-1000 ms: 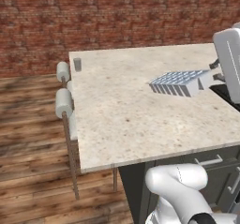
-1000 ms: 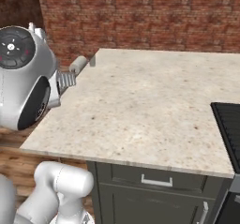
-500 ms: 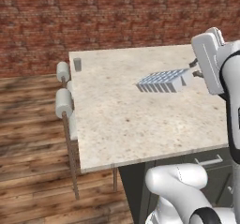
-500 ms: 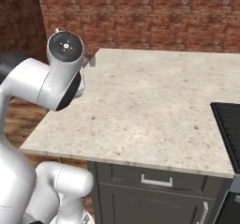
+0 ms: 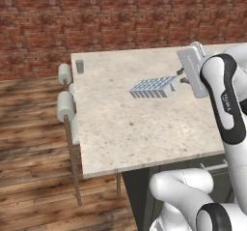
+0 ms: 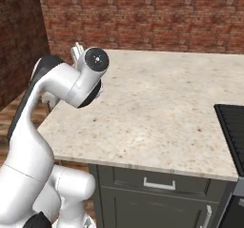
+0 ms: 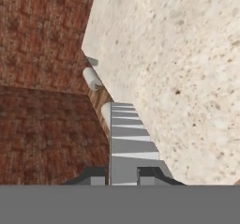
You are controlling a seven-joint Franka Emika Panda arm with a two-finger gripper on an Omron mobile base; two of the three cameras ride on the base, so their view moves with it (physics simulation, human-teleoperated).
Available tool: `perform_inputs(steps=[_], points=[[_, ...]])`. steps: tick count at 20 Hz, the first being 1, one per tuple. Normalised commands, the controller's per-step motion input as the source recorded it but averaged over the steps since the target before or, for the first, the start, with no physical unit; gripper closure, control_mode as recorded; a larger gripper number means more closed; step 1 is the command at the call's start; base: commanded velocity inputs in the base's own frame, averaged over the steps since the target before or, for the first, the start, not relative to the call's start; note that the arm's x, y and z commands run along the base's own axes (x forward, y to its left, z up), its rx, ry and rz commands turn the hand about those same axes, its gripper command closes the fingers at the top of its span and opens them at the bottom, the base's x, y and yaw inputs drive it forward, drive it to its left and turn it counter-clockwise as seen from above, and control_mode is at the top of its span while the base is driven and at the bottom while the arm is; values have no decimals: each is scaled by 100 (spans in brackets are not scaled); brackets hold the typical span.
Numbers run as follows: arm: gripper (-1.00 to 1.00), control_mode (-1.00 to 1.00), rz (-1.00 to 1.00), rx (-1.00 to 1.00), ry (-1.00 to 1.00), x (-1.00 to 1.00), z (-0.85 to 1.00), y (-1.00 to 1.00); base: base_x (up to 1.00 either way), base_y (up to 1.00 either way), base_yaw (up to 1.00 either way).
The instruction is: Open the freezer door, pick up the ice cube tray from the freezer, and place it on the dining counter.
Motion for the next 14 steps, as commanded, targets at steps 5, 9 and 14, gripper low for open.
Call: perform_inputs(steps=[5,9,14], points=[[100,-100,5,0,0,75,-44,0,0,0,0],[100,-100,2,0,0,71,-42,4,0,0,0],[100,-100,0,0,0,63,-34,1,0,0,0]])
